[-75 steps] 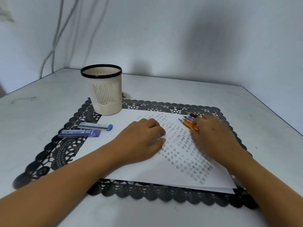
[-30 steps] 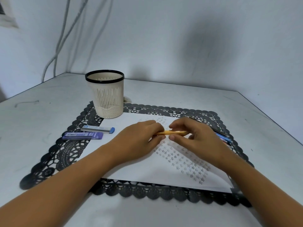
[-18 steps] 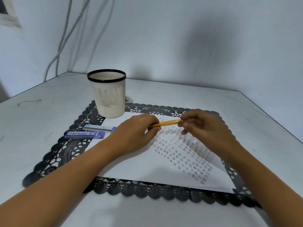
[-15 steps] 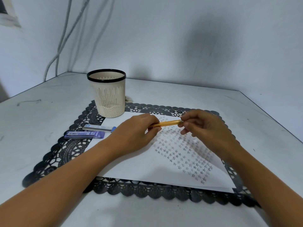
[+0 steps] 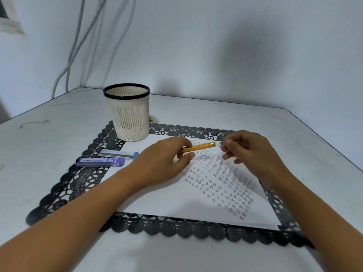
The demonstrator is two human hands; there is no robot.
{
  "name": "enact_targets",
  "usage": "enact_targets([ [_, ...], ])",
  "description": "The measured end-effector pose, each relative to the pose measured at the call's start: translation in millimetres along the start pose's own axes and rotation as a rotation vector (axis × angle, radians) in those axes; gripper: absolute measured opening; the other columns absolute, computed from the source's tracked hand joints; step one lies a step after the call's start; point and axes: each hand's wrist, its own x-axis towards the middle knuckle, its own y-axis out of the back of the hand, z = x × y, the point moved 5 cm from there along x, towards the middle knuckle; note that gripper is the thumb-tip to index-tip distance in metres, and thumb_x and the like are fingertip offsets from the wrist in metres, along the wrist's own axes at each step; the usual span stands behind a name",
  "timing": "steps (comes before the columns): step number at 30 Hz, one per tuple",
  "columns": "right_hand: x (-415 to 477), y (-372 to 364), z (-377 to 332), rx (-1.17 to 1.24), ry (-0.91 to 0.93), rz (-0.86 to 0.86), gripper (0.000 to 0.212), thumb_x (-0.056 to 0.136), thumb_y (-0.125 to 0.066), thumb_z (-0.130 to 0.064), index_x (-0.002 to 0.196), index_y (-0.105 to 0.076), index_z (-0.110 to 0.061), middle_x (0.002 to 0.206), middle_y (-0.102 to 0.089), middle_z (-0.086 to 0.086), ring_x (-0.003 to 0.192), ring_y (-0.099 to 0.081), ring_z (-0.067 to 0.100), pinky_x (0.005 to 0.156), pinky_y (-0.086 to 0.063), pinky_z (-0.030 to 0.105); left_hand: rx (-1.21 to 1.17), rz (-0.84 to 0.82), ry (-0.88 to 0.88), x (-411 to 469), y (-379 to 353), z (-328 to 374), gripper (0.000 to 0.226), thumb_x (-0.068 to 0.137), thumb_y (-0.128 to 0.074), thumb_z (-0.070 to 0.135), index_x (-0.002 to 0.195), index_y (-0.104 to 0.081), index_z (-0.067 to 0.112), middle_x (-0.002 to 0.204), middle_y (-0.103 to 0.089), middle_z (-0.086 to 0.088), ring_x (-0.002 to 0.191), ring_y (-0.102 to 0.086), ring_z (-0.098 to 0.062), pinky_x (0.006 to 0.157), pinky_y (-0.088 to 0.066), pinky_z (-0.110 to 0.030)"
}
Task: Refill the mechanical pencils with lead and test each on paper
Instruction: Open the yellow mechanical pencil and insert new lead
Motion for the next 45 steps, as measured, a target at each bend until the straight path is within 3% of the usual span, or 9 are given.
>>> enact_targets([
  [2,2,3,4,-0.036,-0.007,0.037,0.009,0.090,-0.057,-0.016,0.085,-0.063,-0.019,0.081,-0.069,-0.002,0.063,-0.065,0.001,0.065,-0.051,0.029,0.008,-0.029,0.001,-2,-2,3,0.023,0.094,-0.042,0.035,0.113,-0.050,0.024,0.089,-0.054,0.013,0.079,-0.051,-0.007,0.067,-0.042,-0.024],
  [7,2,-1,12,-0.298,0.046,0.059,0.007,0.087,-0.062,-0.022,0.088,-0.069,-0.023,0.078,-0.062,-0.017,0.070,-0.057,-0.004,0.058,-0.041,0.005,0.106,-0.067,-0.080,-7,-10,8,0.017,0.094,-0.043,0.031,0.103,-0.054,0.022,0.091,-0.052,0.009,0.078,-0.046,-0.008,0.064,-0.036,-0.025],
  [13,-2,-17,22,-0.319,0.051,0.031,0.009,0.086,-0.063,-0.021,0.091,-0.070,-0.021,0.081,-0.061,-0.012,0.069,-0.056,0.004,0.069,-0.052,0.029,0.154,-0.077,-0.125,-7,-18,9,0.020,0.092,-0.047,0.033,0.102,-0.059,0.020,0.096,-0.053,0.006,0.082,-0.043,-0.010,0.071,-0.033,-0.023],
  [20,-2,-18,19,-0.495,0.093,0.001,0.010,0.085,-0.063,-0.028,0.091,-0.071,-0.025,0.085,-0.055,-0.016,0.066,-0.057,0.009,0.058,-0.050,0.023,0.160,-0.099,-0.106,-6,-21,8,0.021,0.092,-0.048,0.036,0.104,-0.057,0.021,0.097,-0.052,0.006,0.084,-0.043,-0.011,0.072,-0.033,-0.025],
  [26,0,-20,17,-0.578,0.121,-0.041,0.017,0.085,-0.063,-0.027,0.099,-0.071,-0.022,0.093,-0.061,-0.008,0.076,-0.059,0.011,0.069,-0.052,0.026,0.160,-0.117,-0.098,-7,-20,9,0.023,0.091,-0.047,0.039,0.106,-0.055,0.023,0.097,-0.050,0.008,0.085,-0.043,-0.010,0.073,-0.033,-0.025],
  [30,1,-19,17,-0.585,0.125,-0.036,0.019,0.086,-0.062,-0.027,0.101,-0.070,-0.021,0.088,-0.056,-0.013,0.073,-0.058,0.006,0.062,-0.044,0.013,0.162,-0.136,-0.086,-6,-20,8,0.025,0.091,-0.046,0.040,0.108,-0.055,0.024,0.099,-0.050,0.007,0.087,-0.042,-0.011,0.073,-0.032,-0.024],
  [36,-1,-19,15,-0.547,0.099,-0.044,0.018,0.088,-0.058,-0.025,0.102,-0.068,-0.018,0.087,-0.060,-0.011,0.068,-0.064,0.015,0.059,-0.053,0.020,0.138,-0.178,-0.074,-5,-18,7,0.031,0.091,-0.046,0.042,0.114,-0.054,0.022,0.102,-0.052,0.006,0.090,-0.046,-0.011,0.077,-0.039,-0.026],
  [41,0,-17,14,-0.576,0.141,-0.002,0.021,0.090,-0.057,-0.026,0.106,-0.067,-0.019,0.094,-0.064,-0.008,0.078,-0.056,0.004,0.075,-0.043,0.018,0.098,-0.170,-0.014,2,-2,9,0.031,0.093,-0.044,0.039,0.118,-0.052,0.022,0.111,-0.053,0.007,0.101,-0.048,-0.010,0.083,-0.038,-0.024],
  [45,-3,-15,12,-0.571,0.139,0.013,0.021,0.090,-0.057,-0.026,0.107,-0.066,-0.019,0.078,-0.052,-0.018,0.066,-0.049,-0.005,0.066,-0.040,0.013,0.117,-0.118,-0.006,3,33,8,0.029,0.093,-0.045,0.037,0.116,-0.054,0.022,0.109,-0.058,0.007,0.096,-0.055,-0.010,0.081,-0.045,-0.026],
])
